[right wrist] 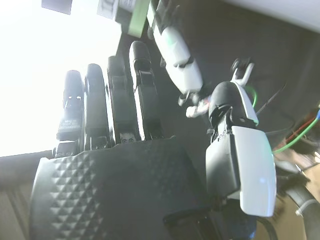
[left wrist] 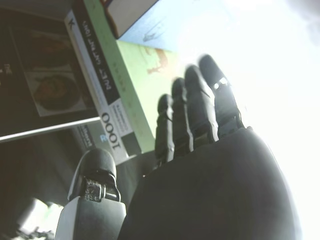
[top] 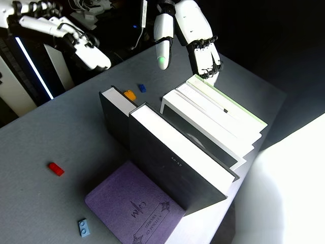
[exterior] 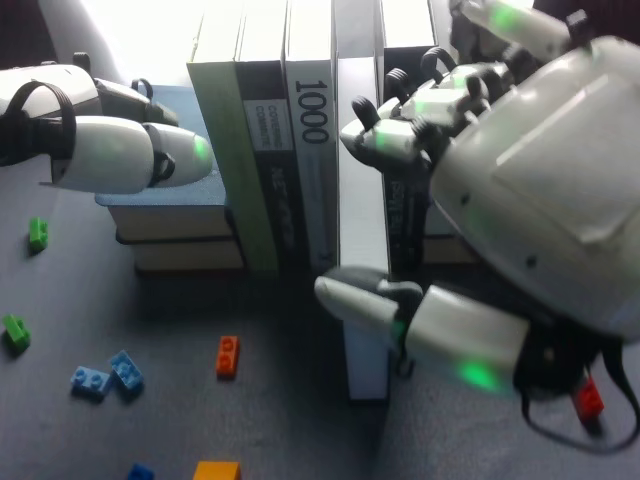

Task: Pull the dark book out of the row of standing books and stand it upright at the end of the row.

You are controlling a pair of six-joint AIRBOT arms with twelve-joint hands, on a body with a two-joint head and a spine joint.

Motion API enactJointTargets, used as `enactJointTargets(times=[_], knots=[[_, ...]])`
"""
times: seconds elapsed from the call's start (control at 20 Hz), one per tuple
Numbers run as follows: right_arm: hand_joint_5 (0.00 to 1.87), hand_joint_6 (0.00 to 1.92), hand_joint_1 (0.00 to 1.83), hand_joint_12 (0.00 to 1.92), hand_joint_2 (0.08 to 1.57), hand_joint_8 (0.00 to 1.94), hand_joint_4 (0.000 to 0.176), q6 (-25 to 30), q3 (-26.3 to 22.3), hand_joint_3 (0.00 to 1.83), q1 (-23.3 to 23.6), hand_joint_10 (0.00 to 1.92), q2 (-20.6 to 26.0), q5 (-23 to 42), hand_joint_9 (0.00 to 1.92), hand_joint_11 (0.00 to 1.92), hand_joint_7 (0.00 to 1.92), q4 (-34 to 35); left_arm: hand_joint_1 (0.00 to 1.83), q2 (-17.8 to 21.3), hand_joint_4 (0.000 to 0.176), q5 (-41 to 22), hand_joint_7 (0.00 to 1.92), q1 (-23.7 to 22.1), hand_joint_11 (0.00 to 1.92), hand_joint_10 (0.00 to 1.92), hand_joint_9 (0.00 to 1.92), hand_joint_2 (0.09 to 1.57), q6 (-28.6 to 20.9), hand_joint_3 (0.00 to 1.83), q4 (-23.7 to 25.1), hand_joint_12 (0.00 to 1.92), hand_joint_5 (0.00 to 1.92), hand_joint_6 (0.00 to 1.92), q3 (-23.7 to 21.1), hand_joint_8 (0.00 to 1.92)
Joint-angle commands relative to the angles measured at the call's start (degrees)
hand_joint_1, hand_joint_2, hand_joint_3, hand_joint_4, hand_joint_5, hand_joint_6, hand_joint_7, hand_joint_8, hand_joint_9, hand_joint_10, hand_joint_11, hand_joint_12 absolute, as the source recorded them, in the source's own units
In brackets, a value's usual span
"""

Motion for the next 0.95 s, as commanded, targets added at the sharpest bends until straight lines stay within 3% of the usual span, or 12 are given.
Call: enactJointTargets(times=[0.0, 0.05, 0.1, 0.15, 0.2, 0.3, 0.4, 0.6, 0.9], knots=[[0.82, 0.06, 0.13, 1.62, 1.20, 0.06, 0.000, 1.4, 0.7, 0.00, 0.9, 0.82, 0.7, 2.1, 0.69, 0.26, 0.93, -4.6, 0.15, 0.3, 0.000, -1.9, 0.74, -0.5, 0.25, 0.92, 0.51, 1.32, -0.1, 0.00, 2.7, 1.64, 0.55, 0.05, 0.2, 0.07], [0.82, 0.06, 0.13, 1.62, 1.20, 0.06, 0.000, 2.7, 1.6, 0.00, 1.0, 0.82, 0.8, 1.3, 0.69, 0.26, 0.93, -5.0, 0.15, 0.3, 0.000, -1.9, 0.74, -0.5, 0.25, 0.92, 0.51, 1.32, -0.1, 0.00, 2.7, 1.64, 0.55, 0.05, 0.2, 0.07], [0.88, 0.11, 0.13, 1.73, 1.21, 0.11, 0.000, 5.0, 3.0, 0.00, 1.2, 1.14, 0.9, -0.3, 0.63, 0.30, 0.98, -5.6, 0.16, 0.3, 0.000, -1.9, 0.84, -0.5, 0.33, 1.08, 0.56, 1.33, -0.1, 0.00, 2.7, 1.67, 0.67, 0.08, 0.1, 0.18], [0.85, 0.30, 0.12, 1.81, 1.21, 0.40, 0.000, 6.4, 4.0, 0.00, 1.3, 1.33, 1.0, -1.2, 0.59, 0.30, 0.92, -5.8, 0.14, 0.3, 0.000, -1.9, 0.81, -0.5, 0.32, 1.23, 0.55, 1.34, -0.1, 0.00, 2.7, 1.75, 0.73, 0.13, 0.1, 0.44], [0.79, 0.65, 0.11, 1.90, 1.22, 0.84, 0.000, 7.2, 4.9, 0.00, 1.4, 1.50, 1.0, -1.7, 0.59, 0.32, 0.82, -5.8, 0.12, 0.3, 0.000, -2.0, 0.72, -0.5, 0.32, 1.43, 0.52, 1.35, -0.1, 0.00, 2.7, 1.88, 0.75, 0.33, 0.1, 0.85], [0.67, 1.20, 0.09, 1.92, 1.24, 1.40, 0.000, 7.6, 5.5, 0.00, 1.3, 1.71, 1.0, -2.1, 0.60, 0.36, 0.70, -5.9, 0.23, 0.3, 0.000, -2.0, 0.70, -0.5, 0.42, 1.70, 0.60, 1.33, -0.1, 0.00, 2.7, 1.92, 0.67, 0.92, 0.1, 1.35], [0.64, 1.30, 0.08, 1.92, 1.25, 1.46, 0.000, 7.6, 5.5, 0.00, 1.1, 1.75, 1.0, -2.0, 0.58, 0.35, 0.67, -5.9, 0.20, 0.3, 0.000, -1.9, 0.72, -0.5, 0.46, 1.66, 0.62, 1.34, -0.1, 0.00, 2.7, 1.92, 0.65, 0.94, 0.1, 1.29], [0.64, 1.33, 0.09, 1.92, 1.24, 1.40, 0.000, 7.8, 5.5, 0.00, 0.8, 1.73, 0.9, -2.0, 0.58, 0.35, 0.68, -6.0, 0.21, 0.3, 0.000, -2.0, 0.66, -0.6, 0.42, 1.68, 0.59, 1.33, -0.1, 0.00, 2.7, 1.92, 0.60, 0.98, 0.0, 1.33], [0.64, 1.25, 0.08, 1.92, 1.24, 1.35, 0.000, 7.4, 5.5, 0.00, 0.2, 1.69, 0.7, -1.5, 0.54, 0.30, 0.68, -6.0, 0.17, 0.3, 0.000, -2.0, 0.65, -0.5, 0.41, 1.68, 0.57, 1.34, -0.1, 0.00, 2.7, 1.92, 0.59, 1.02, 0.0, 1.32]])
